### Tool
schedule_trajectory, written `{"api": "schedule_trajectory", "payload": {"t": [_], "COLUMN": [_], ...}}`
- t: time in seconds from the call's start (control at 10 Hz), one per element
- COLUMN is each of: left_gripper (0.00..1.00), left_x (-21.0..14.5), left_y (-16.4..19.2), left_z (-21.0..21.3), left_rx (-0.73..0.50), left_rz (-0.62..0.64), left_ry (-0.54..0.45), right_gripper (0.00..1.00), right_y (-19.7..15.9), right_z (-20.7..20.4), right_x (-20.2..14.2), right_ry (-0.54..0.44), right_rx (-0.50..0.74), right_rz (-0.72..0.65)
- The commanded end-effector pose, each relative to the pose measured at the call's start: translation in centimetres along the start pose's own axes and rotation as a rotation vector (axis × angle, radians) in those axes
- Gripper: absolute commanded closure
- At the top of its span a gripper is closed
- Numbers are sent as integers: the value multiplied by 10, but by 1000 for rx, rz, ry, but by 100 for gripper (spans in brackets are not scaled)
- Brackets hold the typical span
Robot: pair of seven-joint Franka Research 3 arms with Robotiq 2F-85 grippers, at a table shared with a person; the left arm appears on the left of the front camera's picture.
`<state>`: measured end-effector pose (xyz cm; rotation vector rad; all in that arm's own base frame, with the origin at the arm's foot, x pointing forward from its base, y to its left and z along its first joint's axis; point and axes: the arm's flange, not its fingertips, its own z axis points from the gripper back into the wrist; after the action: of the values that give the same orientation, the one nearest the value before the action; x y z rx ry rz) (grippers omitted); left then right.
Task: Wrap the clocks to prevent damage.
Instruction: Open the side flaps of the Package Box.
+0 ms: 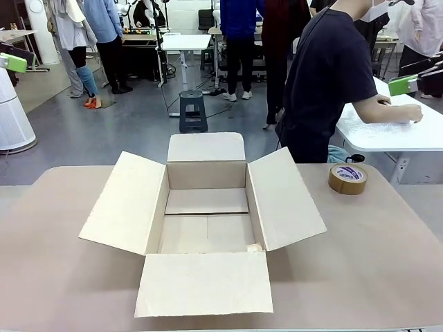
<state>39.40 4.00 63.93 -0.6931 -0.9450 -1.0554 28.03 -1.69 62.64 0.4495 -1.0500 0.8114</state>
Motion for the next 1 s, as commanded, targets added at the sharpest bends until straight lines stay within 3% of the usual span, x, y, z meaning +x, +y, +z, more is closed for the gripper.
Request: {"api": "schedule_trajectory", "payload": {"t": [0.0,0.1,0.6,0.7,0.8,0.9], "left_gripper": [0,0,0,59,59,100], "left_x": [5,0,-2,0,-1,1], "left_y": [-7,0,-2,-1,0,3], "left_z": [-14,0,0,4,7,6], "left_rx": [60,0,8,8,14,9], "left_rz": [-33,0,20,30,31,37], "left_ry": [85,0,21,34,34,52], "right_gripper": [0,0,0,60,60,100], "right_y": [5,0,-1,0,-1,-1], "right_z": [-8,0,2,-1,-1,-1], "right_x": [-6,0,-1,0,1,1], "right_ry": [57,0,10,36,35,45], "right_rx": [-55,0,-20,0,-9,-16], "right_rz": [-64,0,-9,-19,-38,-57]}}
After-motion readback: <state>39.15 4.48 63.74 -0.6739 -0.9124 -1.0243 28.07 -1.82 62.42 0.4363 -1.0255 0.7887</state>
